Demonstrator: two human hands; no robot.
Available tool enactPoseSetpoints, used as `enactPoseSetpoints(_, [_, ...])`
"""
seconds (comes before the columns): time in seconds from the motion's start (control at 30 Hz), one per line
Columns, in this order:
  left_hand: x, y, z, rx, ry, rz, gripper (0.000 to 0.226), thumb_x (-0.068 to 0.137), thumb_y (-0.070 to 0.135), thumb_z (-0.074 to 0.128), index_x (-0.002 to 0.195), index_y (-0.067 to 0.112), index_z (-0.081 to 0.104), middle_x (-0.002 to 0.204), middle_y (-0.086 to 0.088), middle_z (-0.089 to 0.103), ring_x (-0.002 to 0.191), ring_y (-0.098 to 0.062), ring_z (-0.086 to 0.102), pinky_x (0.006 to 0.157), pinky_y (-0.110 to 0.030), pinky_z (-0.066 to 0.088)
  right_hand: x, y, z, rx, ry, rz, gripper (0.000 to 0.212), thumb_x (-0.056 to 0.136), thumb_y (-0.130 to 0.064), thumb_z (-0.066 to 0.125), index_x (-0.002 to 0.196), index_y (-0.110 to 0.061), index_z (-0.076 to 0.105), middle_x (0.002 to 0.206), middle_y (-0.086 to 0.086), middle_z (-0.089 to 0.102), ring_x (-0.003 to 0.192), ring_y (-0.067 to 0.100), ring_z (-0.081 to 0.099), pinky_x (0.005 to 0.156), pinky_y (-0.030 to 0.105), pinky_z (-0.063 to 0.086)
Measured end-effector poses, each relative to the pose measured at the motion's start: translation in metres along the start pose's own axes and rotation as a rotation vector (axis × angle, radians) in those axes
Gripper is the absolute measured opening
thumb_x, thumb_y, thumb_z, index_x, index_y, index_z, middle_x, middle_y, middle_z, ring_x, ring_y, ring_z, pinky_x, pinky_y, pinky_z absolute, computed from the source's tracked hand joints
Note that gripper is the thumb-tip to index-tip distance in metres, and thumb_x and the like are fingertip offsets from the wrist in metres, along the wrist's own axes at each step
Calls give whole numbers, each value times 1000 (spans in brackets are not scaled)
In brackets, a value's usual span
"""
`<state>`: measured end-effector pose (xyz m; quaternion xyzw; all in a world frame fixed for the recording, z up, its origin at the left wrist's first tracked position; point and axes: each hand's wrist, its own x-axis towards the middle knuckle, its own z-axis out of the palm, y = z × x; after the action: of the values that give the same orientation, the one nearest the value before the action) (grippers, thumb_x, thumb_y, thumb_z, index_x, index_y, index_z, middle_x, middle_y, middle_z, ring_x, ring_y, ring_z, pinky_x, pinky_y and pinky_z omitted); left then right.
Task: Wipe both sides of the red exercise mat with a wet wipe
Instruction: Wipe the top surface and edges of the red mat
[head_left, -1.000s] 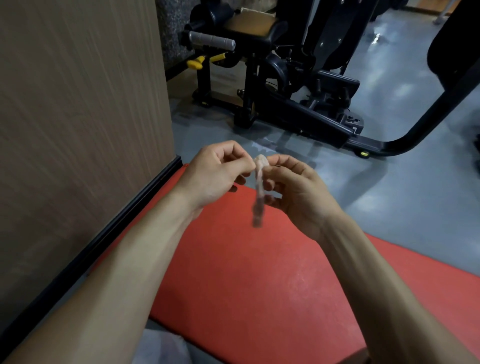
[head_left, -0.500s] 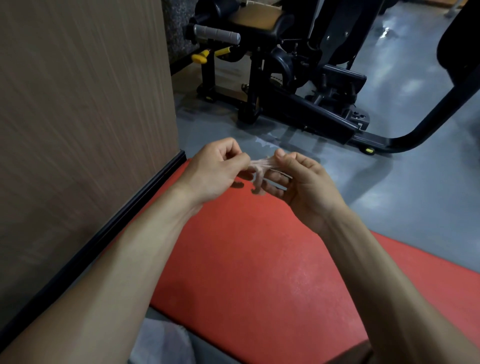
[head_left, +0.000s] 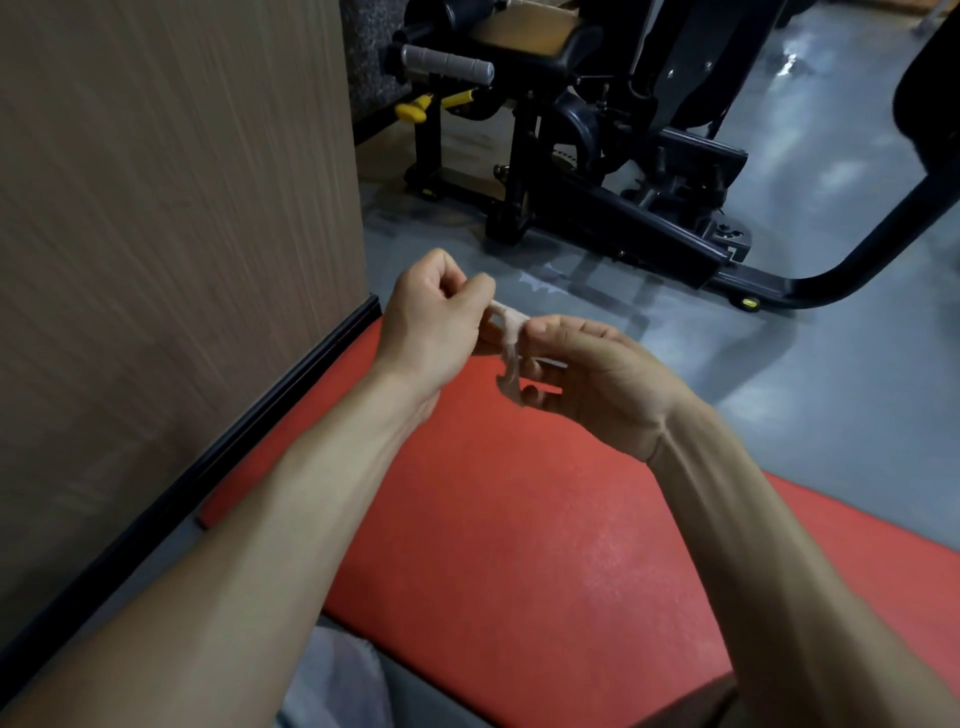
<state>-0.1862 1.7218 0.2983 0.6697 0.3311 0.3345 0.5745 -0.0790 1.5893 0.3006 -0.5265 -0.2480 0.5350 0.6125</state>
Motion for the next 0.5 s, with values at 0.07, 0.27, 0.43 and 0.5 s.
enactPoseSetpoints(0.07, [-2,-2,3,17,-36,-5,17,74,24,61,71,22,44,61,-11,57,56,-29,63,64,-55,62,3,0,1,55,82,-40,17,97,-22,59,100,-9,69,91,6,64,78,14,60,79,36,56])
enactPoseSetpoints(0.27, [-10,-5,4,377,-100,171,37,85,26,75,77,10,43,59,-7,60,51,-19,67,53,-42,56,8,2,-2,87,255,-137,31,102,-28,57,105,2,62,77,11,65,66,23,60,61,35,50])
enactPoseSetpoints(0.43, [-11,-5,0,569,-28,300,26,83,18,67,78,12,42,63,-6,60,58,-22,59,58,-45,46,7,6,-2,68,273,-136,35,105,-29,51,91,3,60,63,7,59,59,20,53,58,34,41])
enactPoseSetpoints(0.5, [-15,-5,2,611,-31,343,23,85,13,63,77,13,41,61,-4,53,53,-15,46,49,-32,38,7,3,-2,148,252,-146,32,104,-27,52,81,-6,56,62,4,57,58,16,50,65,32,42])
